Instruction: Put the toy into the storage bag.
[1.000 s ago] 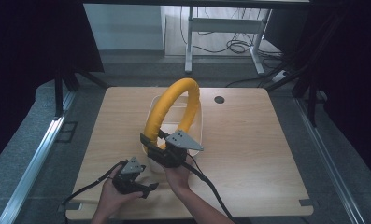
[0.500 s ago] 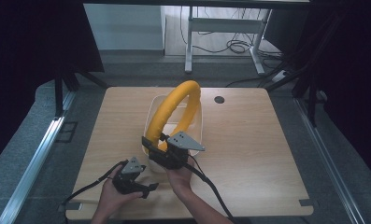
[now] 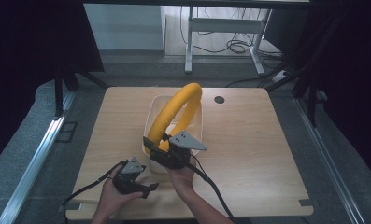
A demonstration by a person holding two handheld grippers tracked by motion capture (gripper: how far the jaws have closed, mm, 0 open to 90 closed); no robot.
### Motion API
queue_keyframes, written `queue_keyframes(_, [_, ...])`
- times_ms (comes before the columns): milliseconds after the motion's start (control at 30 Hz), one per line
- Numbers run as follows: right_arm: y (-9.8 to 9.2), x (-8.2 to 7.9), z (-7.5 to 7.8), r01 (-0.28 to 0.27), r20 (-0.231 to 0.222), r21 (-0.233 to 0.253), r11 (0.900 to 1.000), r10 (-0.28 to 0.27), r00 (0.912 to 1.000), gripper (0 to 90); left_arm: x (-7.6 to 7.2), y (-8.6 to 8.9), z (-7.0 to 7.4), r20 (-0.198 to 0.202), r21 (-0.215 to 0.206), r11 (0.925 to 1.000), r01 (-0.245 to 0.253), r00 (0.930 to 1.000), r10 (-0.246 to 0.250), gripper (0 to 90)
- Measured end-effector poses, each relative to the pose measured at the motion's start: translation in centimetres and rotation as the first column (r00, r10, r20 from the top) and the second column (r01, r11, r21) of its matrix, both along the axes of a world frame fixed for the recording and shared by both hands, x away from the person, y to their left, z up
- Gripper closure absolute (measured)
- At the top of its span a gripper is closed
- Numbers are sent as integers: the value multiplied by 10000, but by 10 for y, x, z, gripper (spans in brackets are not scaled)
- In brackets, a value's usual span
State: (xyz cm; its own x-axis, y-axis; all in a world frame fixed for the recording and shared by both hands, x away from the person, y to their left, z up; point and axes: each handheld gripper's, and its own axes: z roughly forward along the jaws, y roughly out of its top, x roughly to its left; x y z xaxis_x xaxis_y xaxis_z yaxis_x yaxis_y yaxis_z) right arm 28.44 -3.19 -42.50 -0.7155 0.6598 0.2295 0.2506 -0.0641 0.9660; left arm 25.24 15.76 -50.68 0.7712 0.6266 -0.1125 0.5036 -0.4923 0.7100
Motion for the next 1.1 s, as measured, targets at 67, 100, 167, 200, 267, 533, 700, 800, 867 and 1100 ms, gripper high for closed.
queue_keyframes(67, [-2, 0, 1, -2, -50, 8, 10000, 2, 10000, 431, 0, 0, 0, 2, 8, 10000, 0, 10000, 0, 161])
queue_keyframes(100, [-3, 0, 1, -6, -34, 1, 10000, 6, 10000, 429, 0, 0, 0, 5, 6, 10000, -13, 10000, 13, 161])
queue_keyframes(167, [-4, 0, 1, -10, -5, -47, 10000, 10, 10000, 428, 0, -1, -1, -6, -31, 10000, -34, 10000, 34, 161])
queue_keyframes(200, [-4, 0, 1, -26, -22, -35, 10000, 26, 10000, 427, 0, -1, -1, -6, -25, 10000, -30, 10000, 30, 161])
queue_keyframes(267, [-5, 0, 1, -51, -38, -18, 10000, 51, 10000, 426, 0, -1, -1, -12, 24, 10000, 5, 10000, -5, 161])
queue_keyframes(533, [-8, 0, 2, -145, -75, 100, 9998, 146, 9999, 386, 0, 0, 0, 0, 13, 10000, 4, 10000, -4, 161])
queue_keyframes(700, [-11, -1, 5, -146, -198, 290, 9995, 152, 9997, 285, 1, 0, -1, -9, 65, 10000, 20, 10000, -20, 161])
queue_keyframes(800, [-14, -1, 7, -43, -260, 247, 9997, 49, 9996, 250, 1, 0, -1, -4, 49, 10000, 1, 10000, -1, 161])
queue_keyframes(867, [-19, -1, 7, -65, -384, 249, 9997, 75, 9992, 226, 1, 0, -1, -14, 72, 10000, 24, 10000, -24, 161])
queue_keyframes(1100, [-31, -5, 8, -303, -592, 245, 9992, 317, 9977, 200, 1, -1, -1, -34, 71, 10000, 7, 10000, -7, 160])
